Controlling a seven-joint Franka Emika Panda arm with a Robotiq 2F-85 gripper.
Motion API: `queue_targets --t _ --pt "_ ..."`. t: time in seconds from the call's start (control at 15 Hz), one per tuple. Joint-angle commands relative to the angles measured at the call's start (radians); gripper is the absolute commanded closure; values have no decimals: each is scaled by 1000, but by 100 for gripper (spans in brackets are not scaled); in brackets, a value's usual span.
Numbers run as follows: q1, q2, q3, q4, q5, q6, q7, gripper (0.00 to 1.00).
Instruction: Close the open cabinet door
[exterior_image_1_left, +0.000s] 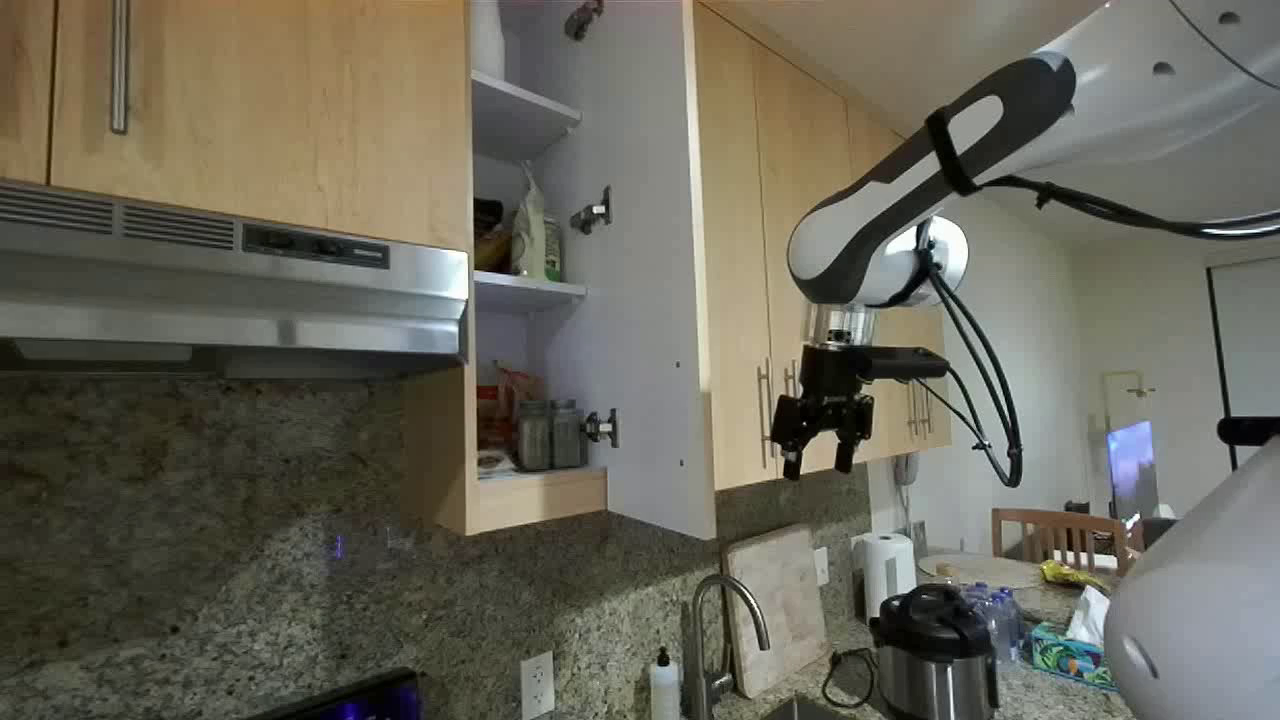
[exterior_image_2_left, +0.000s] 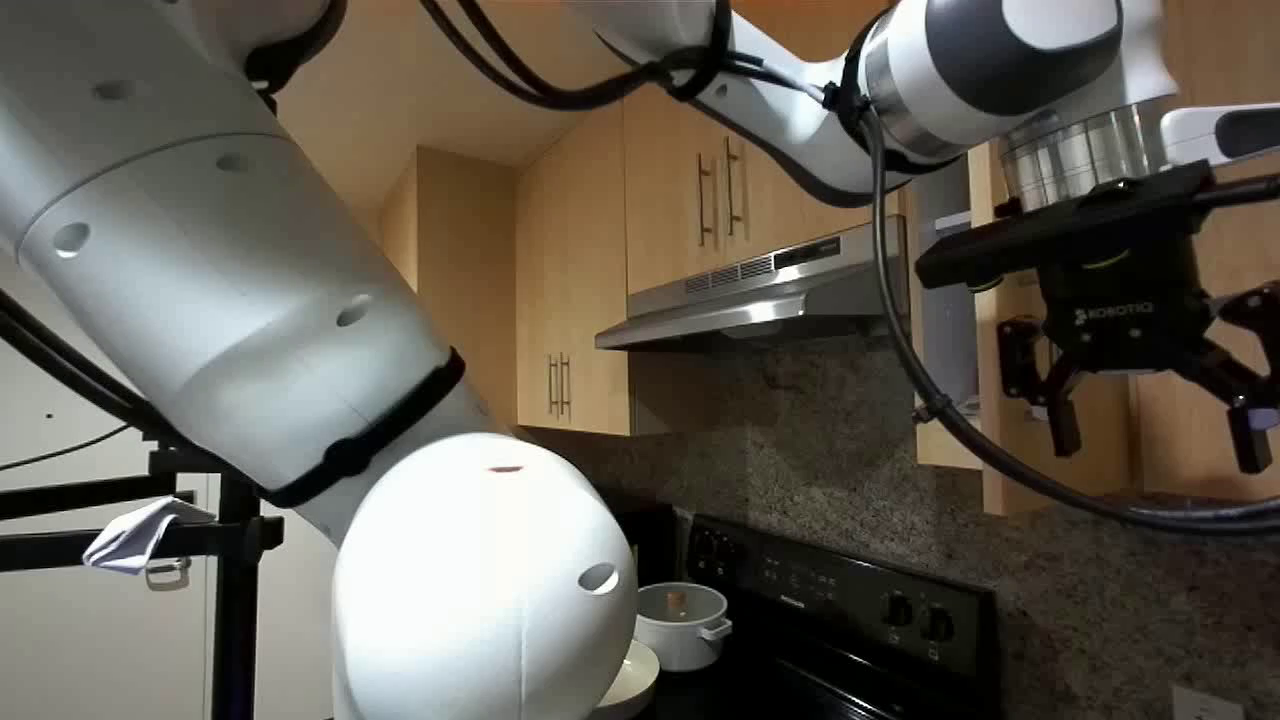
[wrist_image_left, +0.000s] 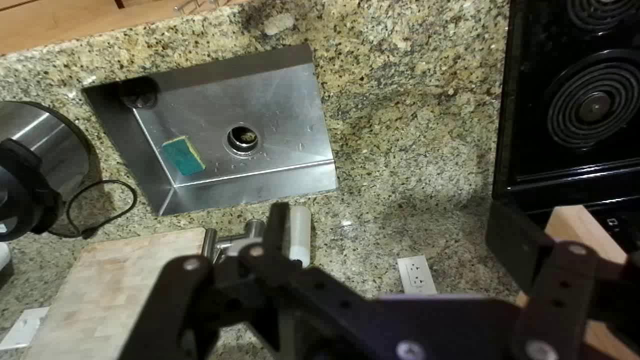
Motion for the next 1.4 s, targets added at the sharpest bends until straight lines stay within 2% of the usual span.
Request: queue_targets --t 0.0,1.0,1.33 --pt "-11 2 10 2 9 -2 -7 0" --pt "-12 2 10 2 9 -2 -7 0" --pt "-21 17 17 38 4 9 18 0"
